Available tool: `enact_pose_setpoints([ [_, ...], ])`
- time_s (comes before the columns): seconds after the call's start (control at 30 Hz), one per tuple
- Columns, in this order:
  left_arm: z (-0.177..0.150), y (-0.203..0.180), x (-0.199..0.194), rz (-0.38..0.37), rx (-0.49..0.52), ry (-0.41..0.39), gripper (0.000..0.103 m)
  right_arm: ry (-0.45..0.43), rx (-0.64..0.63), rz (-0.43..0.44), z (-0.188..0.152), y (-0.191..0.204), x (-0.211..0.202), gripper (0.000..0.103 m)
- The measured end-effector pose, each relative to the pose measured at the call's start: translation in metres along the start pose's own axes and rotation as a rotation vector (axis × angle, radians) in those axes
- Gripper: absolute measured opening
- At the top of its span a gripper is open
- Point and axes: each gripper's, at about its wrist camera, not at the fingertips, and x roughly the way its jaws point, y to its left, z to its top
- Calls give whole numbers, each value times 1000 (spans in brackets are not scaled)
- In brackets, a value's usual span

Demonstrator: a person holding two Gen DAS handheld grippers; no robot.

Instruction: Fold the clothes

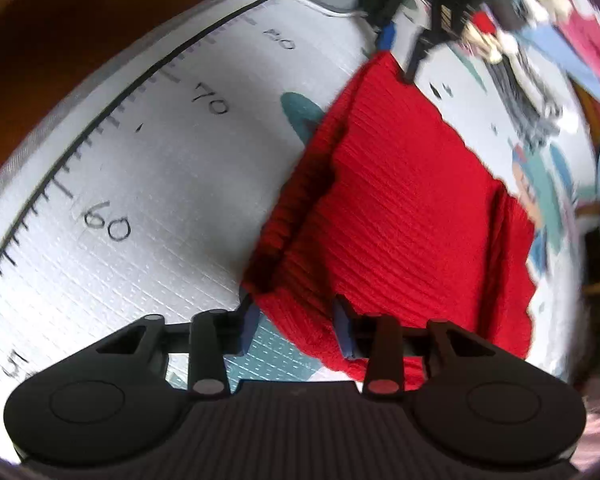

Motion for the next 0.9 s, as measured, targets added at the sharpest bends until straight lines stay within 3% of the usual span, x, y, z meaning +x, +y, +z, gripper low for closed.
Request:
enact_pose_setpoints([
  [0.07, 1, 7, -3, 0, -80, 5, 12, -13, 46, 2, -1, -3, -1, 13],
  [0.2, -10, 41, -5, -7, -379, 11, 10, -81, 299, -16, -10, -31, -17, 12],
  [0.43, -65, 106, 2, 0, -1016, 6, 10, -187, 959, 22, -72, -96, -29, 12],
  [0.6, -125, 121, 24, -74, -1466, 33, 10, -241, 1407, 118, -132, -130, -16, 12],
  [0.8, -157, 127, 41, -162, -1779, 44, 10, -185, 1685, 266, -163, -135, 21, 12],
  [0.9, -158, 129, 40, -185, -1824, 14, 10, -191, 1739, 302, -168, -139, 26, 12],
])
